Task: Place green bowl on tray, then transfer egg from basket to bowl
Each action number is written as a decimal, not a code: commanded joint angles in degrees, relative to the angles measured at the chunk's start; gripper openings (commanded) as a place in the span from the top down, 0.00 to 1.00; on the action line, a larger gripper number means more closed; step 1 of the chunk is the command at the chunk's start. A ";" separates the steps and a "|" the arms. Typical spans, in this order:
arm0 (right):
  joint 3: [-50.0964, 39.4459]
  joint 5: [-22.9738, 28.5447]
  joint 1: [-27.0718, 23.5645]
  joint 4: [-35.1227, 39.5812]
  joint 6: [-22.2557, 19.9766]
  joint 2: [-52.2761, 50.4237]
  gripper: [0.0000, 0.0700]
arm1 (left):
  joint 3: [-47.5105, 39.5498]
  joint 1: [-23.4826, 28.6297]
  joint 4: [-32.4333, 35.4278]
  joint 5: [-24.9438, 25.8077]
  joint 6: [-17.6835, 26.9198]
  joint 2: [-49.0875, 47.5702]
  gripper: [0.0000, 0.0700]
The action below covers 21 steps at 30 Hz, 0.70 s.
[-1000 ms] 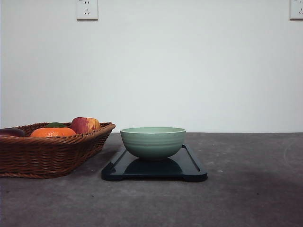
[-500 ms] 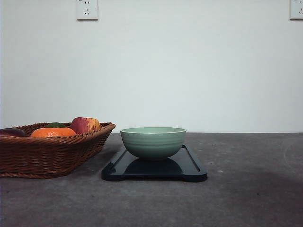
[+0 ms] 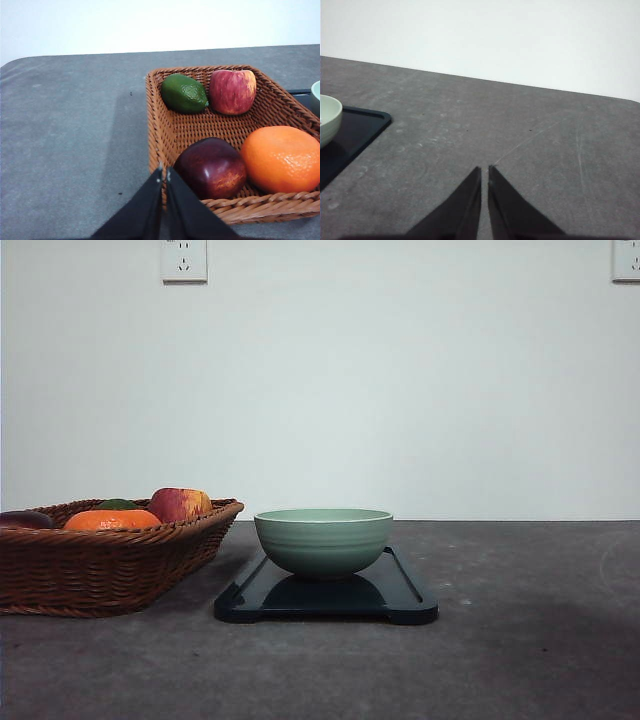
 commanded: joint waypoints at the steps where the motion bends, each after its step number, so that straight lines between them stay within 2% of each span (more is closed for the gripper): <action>1: -0.22 0.15 -0.02 0.81 1.03 -0.07 0.98 | -1.07 -0.09 -0.46 -0.04 -0.17 -0.09 1.00; 21: -0.22 0.15 -0.02 0.81 1.03 -0.07 0.98 | -1.07 -0.09 -0.46 -0.06 -0.17 -0.09 1.00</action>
